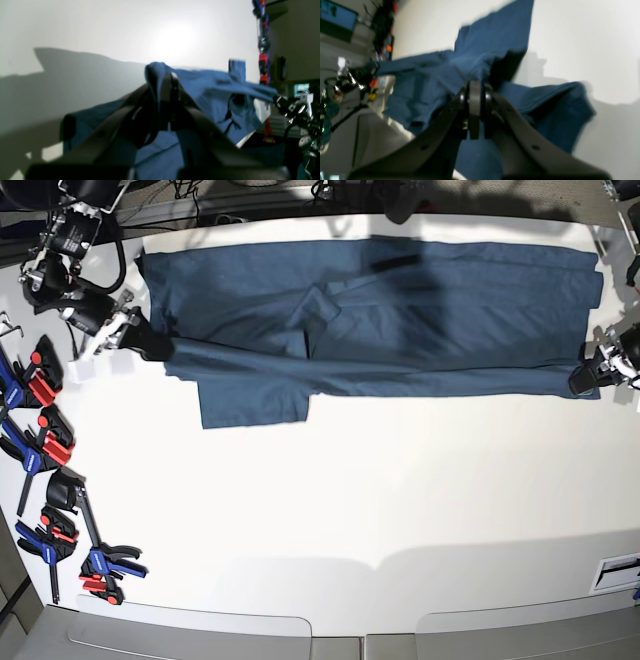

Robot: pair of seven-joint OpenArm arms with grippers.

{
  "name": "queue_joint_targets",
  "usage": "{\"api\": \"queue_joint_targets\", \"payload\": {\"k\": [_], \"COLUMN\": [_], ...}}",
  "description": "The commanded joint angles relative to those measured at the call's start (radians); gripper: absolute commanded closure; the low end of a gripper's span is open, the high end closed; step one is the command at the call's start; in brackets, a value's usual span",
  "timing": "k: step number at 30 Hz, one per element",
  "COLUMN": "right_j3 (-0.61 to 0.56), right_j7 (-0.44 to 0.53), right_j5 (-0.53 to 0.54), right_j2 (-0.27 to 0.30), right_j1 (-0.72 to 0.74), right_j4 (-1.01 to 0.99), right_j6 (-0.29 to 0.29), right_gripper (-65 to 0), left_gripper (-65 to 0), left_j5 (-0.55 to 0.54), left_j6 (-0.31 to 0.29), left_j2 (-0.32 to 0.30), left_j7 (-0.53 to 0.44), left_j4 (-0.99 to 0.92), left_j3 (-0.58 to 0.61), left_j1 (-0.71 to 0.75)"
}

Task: Fold the T-shirt properly
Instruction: 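Lift both grasped corners and fold them over toward the held edge, then lower the folded half onto the shirt with both grippers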

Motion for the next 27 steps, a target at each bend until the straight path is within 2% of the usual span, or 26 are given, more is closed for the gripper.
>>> {"api": "queue_joint_targets", "payload": {"k": [1, 6, 12, 18, 27], "right_j3": [0.023, 0.081, 0.085, 0.085, 0.085], "right_j7": [0.016, 0.016, 0.016, 0.016, 0.016], "right_j5": [0.034, 0.060, 0.103, 0.107, 0.106], "right_j2": [0.020, 0.021, 0.020, 0.019, 0.020], "right_j1": [0.007, 0.000, -0.040, -0.084, -0.100], "right_j4": [0.020, 0.020, 0.020, 0.020, 0.020], "right_j6": [0.006, 0.006, 0.006, 0.006, 0.006], "right_gripper": [0.0, 0.0, 0.0, 0.0, 0.0], "left_gripper": [0.0, 0.0, 0.0, 0.0, 0.0], "left_j5": [-0.032, -0.061, -0.118, -0.118, -0.118], "left_j6": [-0.012, -0.012, -0.012, -0.012, -0.012], "left_j2": [-0.030, -0.031, -0.031, -0.034, -0.091], "left_j7": [-0.012, 0.017, 0.079, 0.124, 0.172], "left_j4": [0.018, 0.018, 0.018, 0.018, 0.018], "left_j3": [-0.010, -0.010, -0.010, -0.010, -0.010], "left_j1": [-0.008, -0.006, -0.006, -0.005, 0.042]}}
